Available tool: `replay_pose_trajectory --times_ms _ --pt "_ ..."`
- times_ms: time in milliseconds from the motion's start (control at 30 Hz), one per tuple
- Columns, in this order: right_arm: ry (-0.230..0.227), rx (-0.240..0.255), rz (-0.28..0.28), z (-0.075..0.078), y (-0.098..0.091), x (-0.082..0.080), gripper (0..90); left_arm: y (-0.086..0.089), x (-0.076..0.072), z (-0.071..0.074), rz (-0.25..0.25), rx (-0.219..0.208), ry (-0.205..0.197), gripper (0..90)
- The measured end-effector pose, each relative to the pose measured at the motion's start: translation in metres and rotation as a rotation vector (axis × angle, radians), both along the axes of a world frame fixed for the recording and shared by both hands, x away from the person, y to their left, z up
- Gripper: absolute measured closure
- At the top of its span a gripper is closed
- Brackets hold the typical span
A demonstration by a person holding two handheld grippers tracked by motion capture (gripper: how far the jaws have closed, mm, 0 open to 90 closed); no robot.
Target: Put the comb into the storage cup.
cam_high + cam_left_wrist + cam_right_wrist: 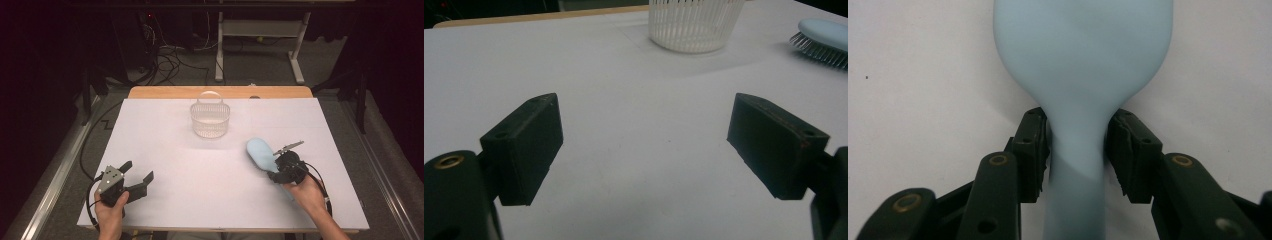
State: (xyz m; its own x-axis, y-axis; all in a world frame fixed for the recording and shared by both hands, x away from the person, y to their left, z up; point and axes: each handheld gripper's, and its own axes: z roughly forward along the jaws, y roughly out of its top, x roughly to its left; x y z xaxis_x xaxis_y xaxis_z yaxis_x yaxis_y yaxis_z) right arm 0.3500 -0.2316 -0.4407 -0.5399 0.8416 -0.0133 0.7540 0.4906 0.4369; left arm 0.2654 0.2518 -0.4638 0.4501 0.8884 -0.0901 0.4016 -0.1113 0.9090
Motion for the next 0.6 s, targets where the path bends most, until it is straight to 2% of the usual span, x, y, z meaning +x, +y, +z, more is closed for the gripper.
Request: replay_pose_trajectory --times_ms 33,100,133,367,600 --pt "0.002 -0.001 -0.009 -0.0001 0.0005 -0.0003 62.2 -0.0001 -0.0001 0.0001 -0.001 0.0 -0.001 15.4" --pt "-0.011 -0.004 0.01 -0.0002 -0.0005 0.001 65.7 -0.0002 -0.0001 0.0001 -0.001 0.0 -0.001 15.4" --pt "-0.004 0.002 -0.003 -0.0002 0.0001 0.0003 66.8 -0.0003 0.0 0.0 -0.001 0.0 0.0 15.4" --pt "-0.011 0.001 0.01 -0.0004 -0.0009 0.0013 68.9 -0.0009 -0.0002 0.0001 -0.002 0.002 0.0 15.4" --pt "-0.011 0.034 0.003 -0.0003 -0.0049 0.0005 69.8 -0.0011 -0.0002 0.0003 0.0 0.003 -0.002 15.5"
